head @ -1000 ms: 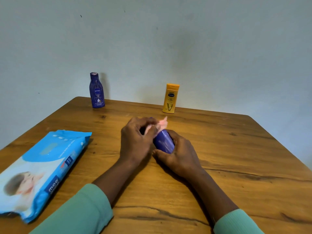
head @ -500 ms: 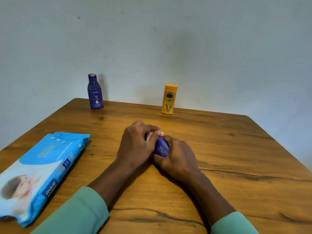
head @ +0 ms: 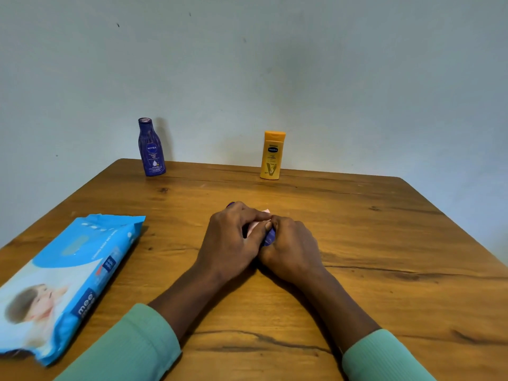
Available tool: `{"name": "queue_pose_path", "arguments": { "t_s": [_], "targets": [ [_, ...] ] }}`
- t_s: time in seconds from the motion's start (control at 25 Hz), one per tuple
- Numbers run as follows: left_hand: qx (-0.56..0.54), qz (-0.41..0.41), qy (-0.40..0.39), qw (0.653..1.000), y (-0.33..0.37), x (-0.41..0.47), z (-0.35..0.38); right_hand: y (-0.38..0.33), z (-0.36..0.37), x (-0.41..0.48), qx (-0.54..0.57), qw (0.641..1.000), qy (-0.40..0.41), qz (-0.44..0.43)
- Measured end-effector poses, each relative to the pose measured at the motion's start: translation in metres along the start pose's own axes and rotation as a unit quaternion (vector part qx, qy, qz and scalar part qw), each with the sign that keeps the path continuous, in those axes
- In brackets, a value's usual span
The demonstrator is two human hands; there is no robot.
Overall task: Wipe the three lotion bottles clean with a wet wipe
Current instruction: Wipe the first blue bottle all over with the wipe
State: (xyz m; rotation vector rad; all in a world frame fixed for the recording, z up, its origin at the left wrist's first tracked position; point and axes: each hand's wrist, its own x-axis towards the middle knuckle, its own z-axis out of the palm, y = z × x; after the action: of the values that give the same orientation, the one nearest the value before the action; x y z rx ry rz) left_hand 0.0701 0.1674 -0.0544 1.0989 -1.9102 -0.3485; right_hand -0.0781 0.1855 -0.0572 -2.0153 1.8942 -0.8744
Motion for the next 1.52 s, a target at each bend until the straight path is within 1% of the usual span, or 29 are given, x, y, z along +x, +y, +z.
{"name": "queue_pose_path", "arguments": {
  "t_s": [0.08, 0.24, 0.32, 0.4, 0.48, 0.56, 0.6, 0.72, 0.76, 0.8, 0.88, 1.0, 1.04, 1.08, 1.16, 1.2, 1.28, 1.36, 1.44, 1.52],
  "targets": [
    [-0.002, 0.005, -0.010, 1.000, -0.004, 0.003, -0.002, 0.002, -0.001, 0.000, 0.012, 1.000, -0.008, 0.001],
    [0.057, -0.095, 0.044, 0.993, -0.028, 0.026, -0.013, 0.004, -0.005, 0.000, 0.001, 1.000, -0.030, 0.005],
    [0.055, -0.110, 0.052, 0.991, -0.029, 0.023, -0.014, 0.004, -0.004, -0.001, -0.006, 0.999, -0.030, 0.010],
    [0.023, -0.079, 0.045, 0.996, -0.020, 0.013, -0.011, 0.006, -0.003, 0.001, 0.008, 1.000, 0.001, 0.020],
    [-0.010, -0.010, 0.002, 1.000, -0.010, 0.001, -0.004, 0.012, -0.002, 0.002, 0.034, 0.998, 0.035, 0.039],
    [-0.015, 0.039, -0.032, 0.999, -0.006, -0.004, -0.002, 0.017, 0.000, 0.003, 0.081, 0.995, 0.035, 0.046],
    [-0.019, 0.040, -0.021, 0.999, -0.008, -0.001, -0.004, 0.019, 0.001, 0.002, 0.115, 0.992, 0.025, 0.043],
    [-0.015, -0.029, 0.080, 0.996, -0.021, 0.015, -0.015, 0.023, -0.001, 0.000, 0.215, 0.976, -0.024, 0.037],
    [-0.021, -0.047, 0.107, 0.993, -0.025, 0.020, -0.017, 0.024, -0.002, 0.001, 0.237, 0.970, -0.033, 0.036],
    [-0.034, -0.052, 0.117, 0.991, -0.027, 0.021, -0.017, 0.025, -0.002, 0.001, 0.255, 0.965, -0.037, 0.040],
    [-0.060, -0.036, 0.096, 0.993, -0.020, 0.015, -0.012, 0.025, -0.001, -0.002, 0.280, 0.958, -0.036, 0.042],
    [-0.093, 0.030, 0.034, 0.995, -0.009, 0.003, -0.004, 0.024, -0.003, 0.000, 0.292, 0.955, -0.022, 0.033],
    [-0.099, 0.047, 0.020, 0.994, -0.008, 0.001, -0.004, 0.024, -0.004, 0.001, 0.310, 0.950, -0.029, 0.032],
    [-0.107, 0.052, 0.013, 0.993, -0.008, 0.001, -0.004, 0.021, -0.006, 0.001, 0.361, 0.930, -0.049, 0.039],
    [-0.133, 0.043, 0.006, 0.990, -0.010, 0.004, -0.007, 0.016, -0.009, 0.000, 0.521, 0.845, -0.100, 0.075],
    [-0.139, 0.039, 0.002, 0.990, -0.010, 0.004, -0.007, 0.015, -0.010, -0.001, 0.561, 0.814, -0.117, 0.094],
    [-0.135, 0.041, 0.013, 0.990, -0.006, 0.005, -0.004, 0.015, -0.013, -0.002, 0.567, 0.803, -0.133, 0.124],
    [-0.127, 0.039, 0.066, 0.989, -0.003, 0.011, -0.004, 0.015, -0.016, -0.002, 0.568, 0.800, -0.144, 0.129],
    [-0.130, 0.007, 0.127, 0.983, -0.004, 0.016, -0.005, 0.012, -0.016, -0.002, 0.569, 0.796, -0.161, 0.128],
    [-0.139, -0.019, 0.140, 0.980, -0.006, 0.014, -0.006, 0.010, -0.013, -0.004, 0.569, 0.795, -0.159, 0.139]
  ]
}}
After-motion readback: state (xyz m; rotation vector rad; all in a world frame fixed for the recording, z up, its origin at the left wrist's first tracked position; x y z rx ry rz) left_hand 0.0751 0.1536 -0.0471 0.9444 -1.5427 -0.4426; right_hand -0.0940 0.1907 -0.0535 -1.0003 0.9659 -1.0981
